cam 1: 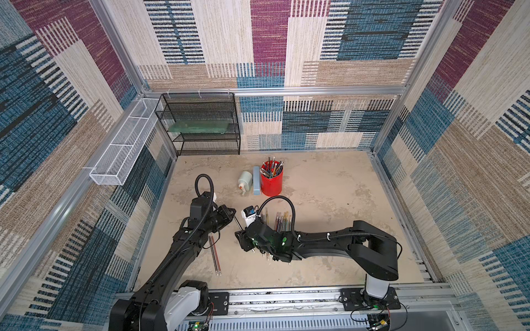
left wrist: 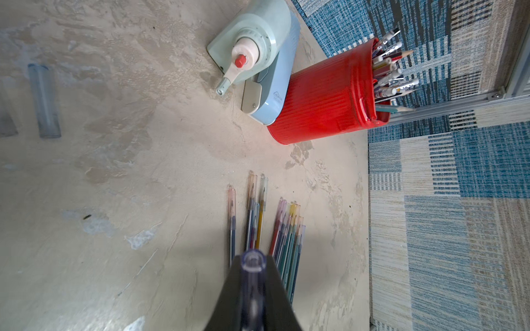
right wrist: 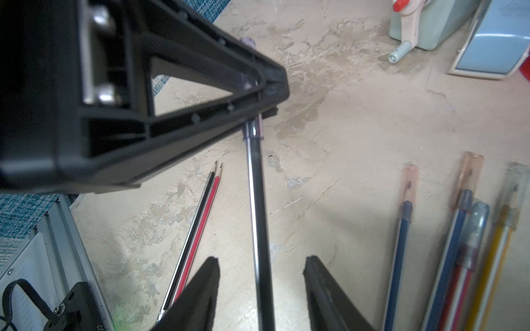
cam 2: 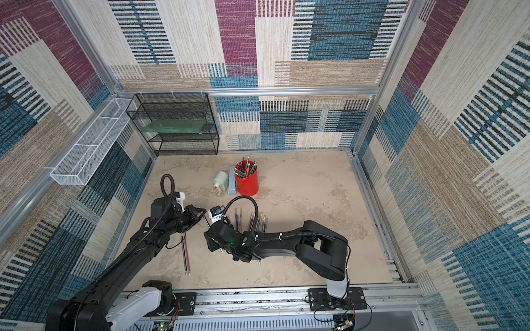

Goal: Remove the protective cover of the pencils
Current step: Remove the protective sleeve from the pencil.

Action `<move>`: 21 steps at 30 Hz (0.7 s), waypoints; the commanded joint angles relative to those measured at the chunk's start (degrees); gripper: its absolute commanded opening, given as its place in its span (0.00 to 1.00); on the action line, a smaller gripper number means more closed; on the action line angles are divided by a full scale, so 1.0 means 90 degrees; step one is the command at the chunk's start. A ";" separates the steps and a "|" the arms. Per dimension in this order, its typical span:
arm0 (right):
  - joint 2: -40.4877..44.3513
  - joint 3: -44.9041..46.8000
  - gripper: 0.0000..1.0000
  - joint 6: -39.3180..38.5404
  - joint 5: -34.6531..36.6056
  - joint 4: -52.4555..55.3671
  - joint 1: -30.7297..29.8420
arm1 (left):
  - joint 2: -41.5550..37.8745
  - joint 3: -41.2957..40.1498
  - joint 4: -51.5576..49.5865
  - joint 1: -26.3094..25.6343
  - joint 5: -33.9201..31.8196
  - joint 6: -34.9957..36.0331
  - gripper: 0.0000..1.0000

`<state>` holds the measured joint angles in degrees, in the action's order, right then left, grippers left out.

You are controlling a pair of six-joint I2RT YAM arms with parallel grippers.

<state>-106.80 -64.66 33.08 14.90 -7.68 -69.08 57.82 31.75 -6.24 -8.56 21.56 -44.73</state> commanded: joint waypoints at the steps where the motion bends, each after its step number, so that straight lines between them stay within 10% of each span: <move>1: -0.0047 -0.0055 0.41 -0.0075 -0.0146 0.0103 0.0050 | -0.0048 -0.0031 0.0009 -0.0016 0.0083 0.0249 0.00; 10: -0.0010 0.0076 0.00 -0.0045 -0.0215 0.0037 0.0026 | 0.0185 -0.0063 0.0199 -0.0012 -0.0151 0.0258 0.00; 21: 0.0164 0.0622 0.00 0.0091 -0.0200 -0.0438 -0.0305 | 0.0111 -0.0233 0.0291 -0.0005 -0.0536 0.0167 0.00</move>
<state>-106.13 -60.03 33.63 13.65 -10.90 -70.94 59.20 30.24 -7.25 -8.99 23.44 -43.57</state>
